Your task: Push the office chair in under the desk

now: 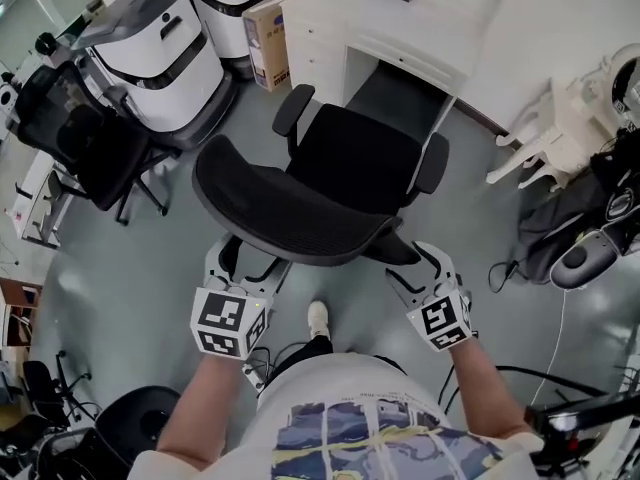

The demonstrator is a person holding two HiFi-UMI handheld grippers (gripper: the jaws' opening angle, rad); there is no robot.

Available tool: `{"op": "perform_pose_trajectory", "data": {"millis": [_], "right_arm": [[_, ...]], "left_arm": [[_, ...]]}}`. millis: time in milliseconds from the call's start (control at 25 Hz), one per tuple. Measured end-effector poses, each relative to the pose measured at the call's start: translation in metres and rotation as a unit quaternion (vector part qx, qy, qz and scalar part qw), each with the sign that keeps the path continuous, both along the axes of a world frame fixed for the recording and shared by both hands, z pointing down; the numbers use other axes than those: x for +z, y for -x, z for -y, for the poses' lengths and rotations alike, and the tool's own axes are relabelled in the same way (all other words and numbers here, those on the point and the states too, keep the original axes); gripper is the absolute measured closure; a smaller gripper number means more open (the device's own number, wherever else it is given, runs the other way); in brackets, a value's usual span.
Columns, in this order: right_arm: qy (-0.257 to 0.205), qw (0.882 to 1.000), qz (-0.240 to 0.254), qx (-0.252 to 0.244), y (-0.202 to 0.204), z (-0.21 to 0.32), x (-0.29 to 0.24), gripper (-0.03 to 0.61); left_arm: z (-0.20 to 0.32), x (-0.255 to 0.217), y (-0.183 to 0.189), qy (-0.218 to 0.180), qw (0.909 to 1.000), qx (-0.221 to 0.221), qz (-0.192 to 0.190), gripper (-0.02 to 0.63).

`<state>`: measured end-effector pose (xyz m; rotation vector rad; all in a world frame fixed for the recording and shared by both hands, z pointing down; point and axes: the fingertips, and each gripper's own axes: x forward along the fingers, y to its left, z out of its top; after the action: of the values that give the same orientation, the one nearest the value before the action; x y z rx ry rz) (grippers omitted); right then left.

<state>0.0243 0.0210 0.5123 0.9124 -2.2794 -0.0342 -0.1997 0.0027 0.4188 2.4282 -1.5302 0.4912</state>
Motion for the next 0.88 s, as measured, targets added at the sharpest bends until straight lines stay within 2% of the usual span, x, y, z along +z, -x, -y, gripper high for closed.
{"op": "perform_pose_trajectory", "data": {"millis": [80, 200, 440, 880], "right_arm": [[0.013, 1.000, -0.005, -0.001, 0.002, 0.003, 0.009, 0.287], [0.026, 1.000, -0.004, -0.007, 0.007, 0.007, 0.017, 0.327], [0.025, 0.999, -0.022, -0.003, 0.006, 0.011, 0.022, 0.334], [0.012, 0.999, -0.030, -0.006, -0.007, 0.026, 0.019, 0.351]], "left_arm": [[0.008, 0.002, -0.003, -0.001, 1.0000, 0.009, 0.001, 0.258], [0.020, 0.008, -0.012, 0.006, 0.9996, 0.027, -0.004, 0.258], [0.031, 0.010, -0.022, -0.003, 0.9986, 0.052, 0.009, 0.276], [0.050, 0.007, -0.036, -0.011, 0.9984, 0.056, 0.007, 0.282]]}}
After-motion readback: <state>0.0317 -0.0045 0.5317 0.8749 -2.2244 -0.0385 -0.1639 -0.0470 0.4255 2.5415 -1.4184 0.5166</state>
